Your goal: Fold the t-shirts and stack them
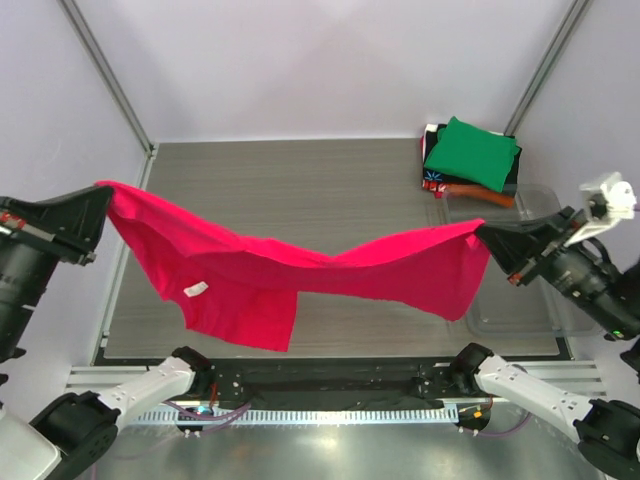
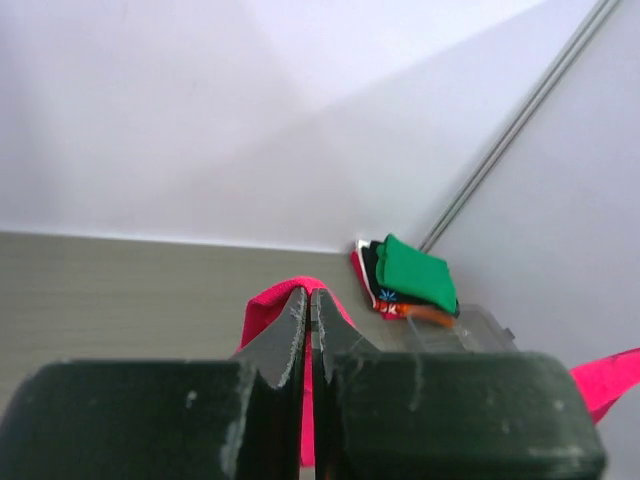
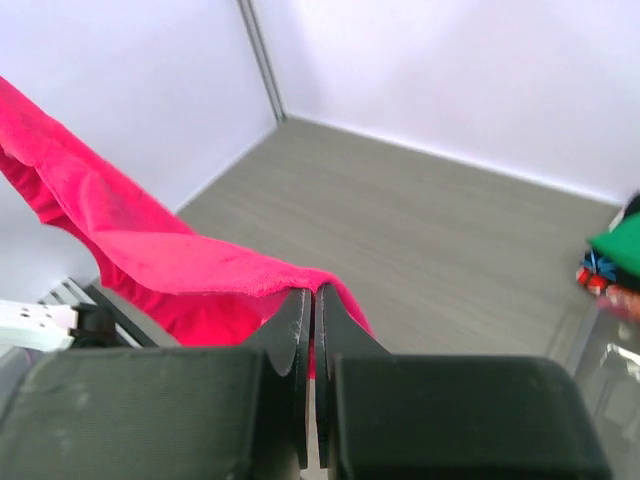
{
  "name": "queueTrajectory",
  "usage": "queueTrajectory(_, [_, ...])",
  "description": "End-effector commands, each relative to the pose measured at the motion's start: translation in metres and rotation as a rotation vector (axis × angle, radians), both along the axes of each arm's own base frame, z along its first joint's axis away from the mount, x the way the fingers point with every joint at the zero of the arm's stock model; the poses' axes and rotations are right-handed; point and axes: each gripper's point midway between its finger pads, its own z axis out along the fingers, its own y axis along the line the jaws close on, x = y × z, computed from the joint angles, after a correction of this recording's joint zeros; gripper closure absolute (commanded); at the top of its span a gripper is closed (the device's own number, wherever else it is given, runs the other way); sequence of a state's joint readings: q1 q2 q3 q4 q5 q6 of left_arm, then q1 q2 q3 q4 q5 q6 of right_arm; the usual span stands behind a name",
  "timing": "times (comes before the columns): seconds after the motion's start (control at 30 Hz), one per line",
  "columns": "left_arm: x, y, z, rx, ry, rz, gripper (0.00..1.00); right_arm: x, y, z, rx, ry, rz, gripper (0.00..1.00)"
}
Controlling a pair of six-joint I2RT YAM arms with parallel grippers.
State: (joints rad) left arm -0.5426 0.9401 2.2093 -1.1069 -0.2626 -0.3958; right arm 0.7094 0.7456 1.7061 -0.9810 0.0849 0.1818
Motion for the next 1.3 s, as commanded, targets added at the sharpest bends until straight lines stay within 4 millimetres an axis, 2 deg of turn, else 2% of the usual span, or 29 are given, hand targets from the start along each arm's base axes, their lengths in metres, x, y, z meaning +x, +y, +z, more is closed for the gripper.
queueTrajectory(0.0, [-0.001,-0.006,0.011,0.055,-0.051,-0.037,1.00,-0.021,-0.006,0.050,0.068,-0.178,0.063,0.99])
queueTrajectory(0.13, [0.020,-0.008,0.018,0.042,-0.073,0.015,1.00,-0.001,-0.017,0.055,0.092,-0.179,-0.062,0.99])
queueTrajectory(0.2, [0.040,-0.002,0.016,0.055,-0.038,0.104,1.00,0.037,-0.015,0.035,0.039,-0.089,-0.195,0.99])
queueTrajectory(0.27, [0.081,-0.016,-0.006,0.128,0.070,0.157,1.00,0.080,0.002,0.005,-0.048,0.022,-0.289,0.99])
queueTrajectory(0.3, [0.096,-0.020,-0.018,0.163,0.113,0.180,1.00,0.102,-0.001,-0.012,-0.072,0.083,-0.399,0.99])
queueTrajectory(0.33, [0.127,-0.027,-0.042,0.224,0.199,0.242,1.00,0.119,0.002,-0.036,-0.132,0.143,-0.458,0.99])
queueTrajectory(0.37, [0.147,-0.028,-0.064,0.281,0.266,0.288,1.00,0.150,0.020,-0.070,-0.221,0.226,-0.508,0.99])
queueTrajectory(0.43, [0.182,-0.033,-0.106,0.386,0.397,0.328,1.00,0.185,0.027,-0.106,-0.281,0.321,-0.583,0.99])
queueTrajectory(0.47, [0.223,-0.024,-0.147,0.409,0.530,0.372,1.00,0.213,0.013,-0.132,-0.284,0.414,-0.639,0.99])
queueTrajectory(0.5, [0.247,-0.020,-0.176,0.417,0.619,0.369,1.00,0.244,0.020,-0.173,-0.307,0.547,-0.616,0.99])
queueTrajectory(0.53, [0.263,-0.018,-0.205,0.411,0.713,0.341,1.00,0.261,0.016,-0.193,-0.285,0.615,-0.665,0.99])
queueTrajectory(0.57, [0.299,-0.001,-0.257,0.413,0.860,0.383,1.00,0.275,0.006,-0.207,-0.288,0.660,-0.701,0.88])
queueTrajectory(0.6, [0.310,0.001,-0.281,0.407,0.932,0.369,0.97,0.292,0.012,-0.228,-0.325,0.712,-0.708,0.59])
queueTrajectory(0.63, [0.311,0.010,-0.293,0.388,1.010,0.369,0.91,0.298,0.012,-0.234,-0.347,0.724,-0.718,0.14])
queueTrajectory(0.67, [0.317,0.011,-0.318,0.390,1.090,0.371,0.86,0.302,0.015,-0.238,-0.359,0.739,-0.712,0.01])
queueTrajectory(0.7, [0.322,0.010,-0.346,0.404,1.167,0.366,0.73,0.303,0.018,-0.239,-0.372,0.754,-0.707,0.00])
queueTrajectory(0.77, [0.316,0.009,-0.371,0.415,1.229,0.362,0.61,0.303,0.021,-0.245,-0.389,0.770,-0.694,0.00])
queueTrajectory(0.8, [0.310,0.009,-0.360,0.399,1.193,0.361,0.53,0.299,0.026,-0.250,-0.398,0.769,-0.681,0.00])
queueTrajectory(0.83, [0.317,0.009,-0.355,0.376,1.129,0.368,0.50,0.294,0.026,-0.243,-0.384,0.752,-0.675,0.00])
queueTrajectory(0.87, [0.305,0.011,-0.378,0.396,1.174,0.369,0.43,0.291,0.028,-0.246,-0.377,0.756,-0.665,0.00])
queueTrajectory(0.9, [0.296,0.013,-0.363,0.375,1.123,0.376,0.41,0.285,0.032,-0.260,-0.382,0.772,-0.645,0.00])
queueTrajectory(0.93, [0.298,0.012,-0.363,0.359,1.093,0.378,0.41,0.280,0.037,-0.264,-0.377,0.777,-0.622,0.00])
queueTrajectory(0.97, [0.286,0.013,-0.381,0.370,1.131,0.373,0.41,0.272,0.042,-0.262,-0.359,0.770,-0.598,0.00])
queueTrajectory(1.03, [0.280,0.010,-0.382,0.331,1.103,0.365,0.41,0.257,0.055,-0.284,-0.361,0.799,-0.556,0.00])
queueTrajectory(1.07, [0.270,0.009,-0.402,0.335,1.144,0.353,0.42,0.250,0.063,-0.287,-0.340,0.813,-0.518,0.00])
queueTrajectory(1.1, [0.267,0.008,-0.409,0.326,1.150,0.349,0.43,0.242,0.066,-0.305,-0.339,0.840,-0.506,0.00])
queueTrajectory(1.17, [0.262,0.003,-0.428,0.293,1.165,0.334,0.45,0.231,0.075,-0.316,-0.320,0.858,-0.472,0.00])
queueTrajectory(1.2, [0.262,0.001,-0.434,0.285,1.173,0.326,0.48,0.223,0.079,-0.332,-0.316,0.881,-0.445,0.00])
queueTrajectory(1.27, [0.266,-0.008,-0.450,0.245,1.193,0.295,0.51,0.214,0.083,-0.339,-0.297,0.893,-0.434,0.00])
